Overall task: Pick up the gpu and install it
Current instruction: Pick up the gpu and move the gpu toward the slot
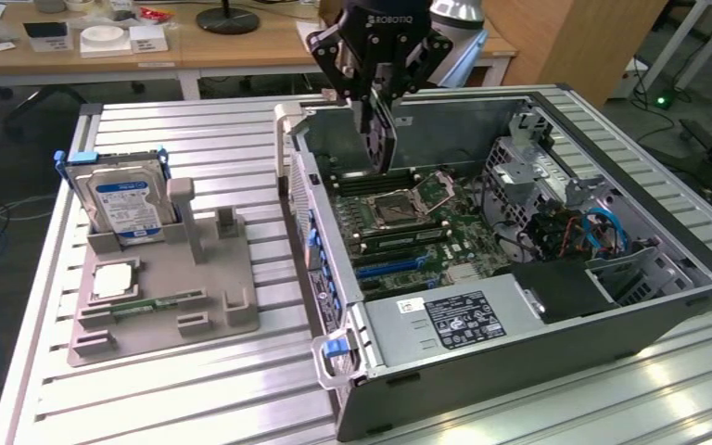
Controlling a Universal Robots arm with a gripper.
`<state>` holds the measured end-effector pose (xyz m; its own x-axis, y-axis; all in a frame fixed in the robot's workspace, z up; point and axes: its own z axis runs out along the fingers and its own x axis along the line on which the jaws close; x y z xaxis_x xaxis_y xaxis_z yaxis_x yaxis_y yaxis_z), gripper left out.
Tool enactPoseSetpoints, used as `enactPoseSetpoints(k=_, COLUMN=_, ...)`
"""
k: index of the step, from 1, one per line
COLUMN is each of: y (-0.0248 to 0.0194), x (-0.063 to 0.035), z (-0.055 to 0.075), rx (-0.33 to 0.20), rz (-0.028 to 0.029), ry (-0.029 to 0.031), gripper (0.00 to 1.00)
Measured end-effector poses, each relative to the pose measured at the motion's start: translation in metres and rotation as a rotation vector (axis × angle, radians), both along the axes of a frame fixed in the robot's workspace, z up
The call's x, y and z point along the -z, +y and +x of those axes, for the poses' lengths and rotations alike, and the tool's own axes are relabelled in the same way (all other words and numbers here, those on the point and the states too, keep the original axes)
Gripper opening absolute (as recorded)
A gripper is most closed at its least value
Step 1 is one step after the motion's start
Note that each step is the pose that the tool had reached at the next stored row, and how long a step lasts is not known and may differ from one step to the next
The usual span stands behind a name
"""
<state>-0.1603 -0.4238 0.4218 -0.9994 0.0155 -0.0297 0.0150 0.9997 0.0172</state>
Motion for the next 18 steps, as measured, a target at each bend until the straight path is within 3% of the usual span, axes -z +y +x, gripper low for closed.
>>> enactPoseSetpoints(k=18, y=0.0, x=0.0, z=0.014, rx=0.0, rz=0.0, ry=0.0, gripper=0.27)
